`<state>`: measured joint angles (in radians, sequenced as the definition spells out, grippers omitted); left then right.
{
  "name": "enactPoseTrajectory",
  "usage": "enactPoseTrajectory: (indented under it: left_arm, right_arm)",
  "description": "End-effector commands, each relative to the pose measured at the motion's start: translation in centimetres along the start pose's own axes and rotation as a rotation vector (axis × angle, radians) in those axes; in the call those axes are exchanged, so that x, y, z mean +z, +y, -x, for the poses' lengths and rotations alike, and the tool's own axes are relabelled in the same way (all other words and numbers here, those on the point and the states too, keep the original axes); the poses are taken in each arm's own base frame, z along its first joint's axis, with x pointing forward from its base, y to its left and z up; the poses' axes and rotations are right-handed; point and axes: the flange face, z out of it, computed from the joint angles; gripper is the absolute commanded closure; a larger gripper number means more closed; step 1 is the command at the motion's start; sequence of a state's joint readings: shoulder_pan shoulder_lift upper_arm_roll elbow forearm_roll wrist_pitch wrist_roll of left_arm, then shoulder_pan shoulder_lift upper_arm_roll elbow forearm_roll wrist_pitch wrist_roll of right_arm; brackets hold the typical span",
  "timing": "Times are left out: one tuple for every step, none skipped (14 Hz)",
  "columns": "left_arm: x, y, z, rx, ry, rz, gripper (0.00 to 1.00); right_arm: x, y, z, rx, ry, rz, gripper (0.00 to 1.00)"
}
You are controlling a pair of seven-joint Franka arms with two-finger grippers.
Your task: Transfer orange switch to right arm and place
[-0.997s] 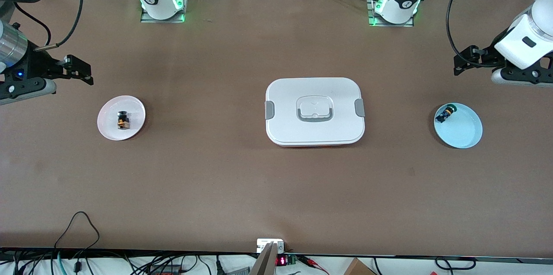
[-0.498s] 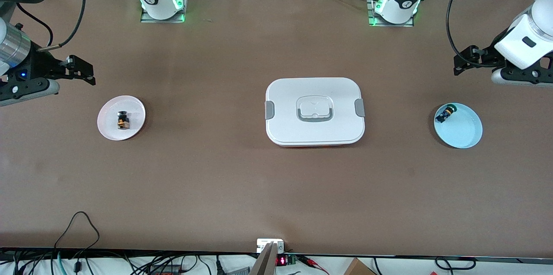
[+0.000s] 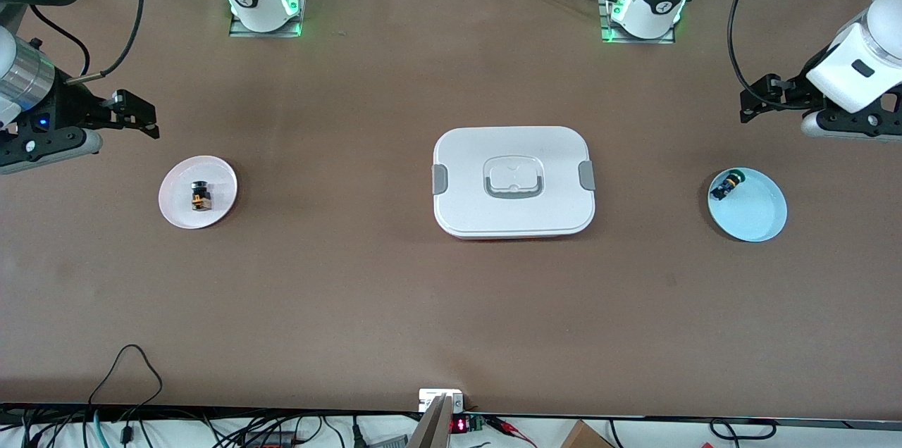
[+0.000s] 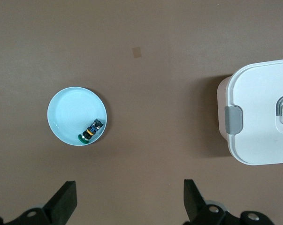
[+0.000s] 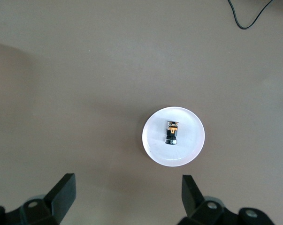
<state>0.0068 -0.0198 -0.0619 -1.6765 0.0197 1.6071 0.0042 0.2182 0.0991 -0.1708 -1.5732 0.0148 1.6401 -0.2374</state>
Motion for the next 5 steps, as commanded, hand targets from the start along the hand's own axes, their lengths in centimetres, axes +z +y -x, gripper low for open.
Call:
enactPoseTrajectory:
  left_arm:
    - [-0.67,0.23,0.45,-0.001,0.001,-0.020,0.00]
    - [-0.74,0.23,0.45,-0.001,0.002,-0.020,0.00]
    - [-0.74,0.15,0.45,-0.003,0.002,-0.020,0.00]
    - [-0.67,0.15,0.45,-0.003,0.001,-0.020,0.00]
    - [-0.67,0.23,0.45,-0.001,0.001,-0.020,0.00]
  right_arm:
    - [-0.54,-0.24,-0.10,0.000,-0.004,-0.011,0.00]
    - [-0.54,-0.26,-0.10,0.003,-0.003,-0.013,0.00]
    - [-0.53,-0.17,-0.07,0.004,-0.005,-0.013,0.00]
    - [-0.53,-0.17,-0.07,0.004,-0.005,-0.013,0.00]
    - [-0.48,-0.11,0.02,0.006,-0.011,-0.014,0.00]
